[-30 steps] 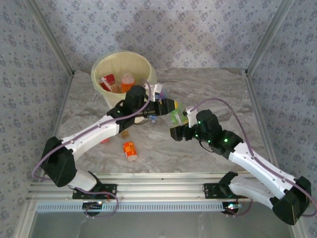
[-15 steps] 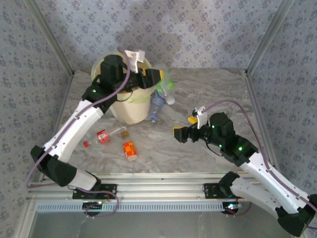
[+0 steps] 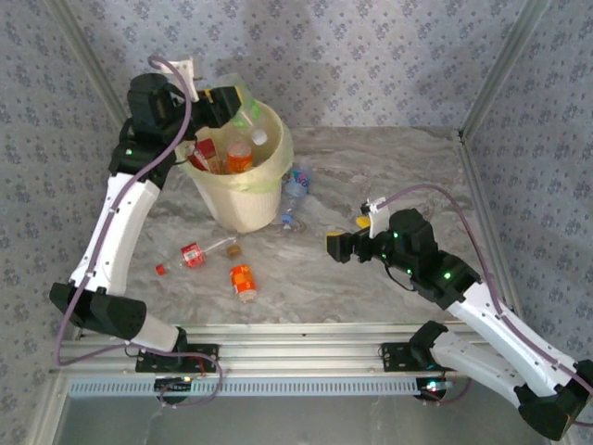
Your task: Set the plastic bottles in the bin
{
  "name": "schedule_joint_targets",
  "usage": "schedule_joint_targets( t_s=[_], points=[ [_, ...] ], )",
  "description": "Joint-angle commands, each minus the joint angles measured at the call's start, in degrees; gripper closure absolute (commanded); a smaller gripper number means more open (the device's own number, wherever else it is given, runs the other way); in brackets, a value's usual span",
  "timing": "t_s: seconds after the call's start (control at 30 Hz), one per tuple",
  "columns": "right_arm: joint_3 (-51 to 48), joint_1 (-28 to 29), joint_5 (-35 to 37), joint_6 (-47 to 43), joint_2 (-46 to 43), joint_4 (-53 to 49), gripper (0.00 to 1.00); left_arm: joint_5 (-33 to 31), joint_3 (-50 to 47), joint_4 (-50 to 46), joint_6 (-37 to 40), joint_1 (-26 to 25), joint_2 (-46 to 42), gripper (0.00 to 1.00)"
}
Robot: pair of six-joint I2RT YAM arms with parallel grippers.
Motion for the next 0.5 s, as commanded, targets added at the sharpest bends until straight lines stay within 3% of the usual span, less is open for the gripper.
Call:
schedule_joint_targets(
  t_s=[0.0, 0.23, 0.47],
  points=[
    [2.10, -0.18, 2.01, 1.62, 0.32, -0.76, 0.00, -0.37, 2.33, 4.13, -1.55, 3.17, 1.66, 0.45],
    [3.38, -0.19, 11.07, 7.74, 3.54, -3.19, 0.02, -0.77, 0.79, 6.46, -3.08, 7.27, 6.18, 0.45],
    [3.50, -0.25, 9.89, 12.14, 9.51, 0.49, 0.04, -0.63, -5.44, 12.64, -5.17, 8.28, 8.55, 0.43]
  ],
)
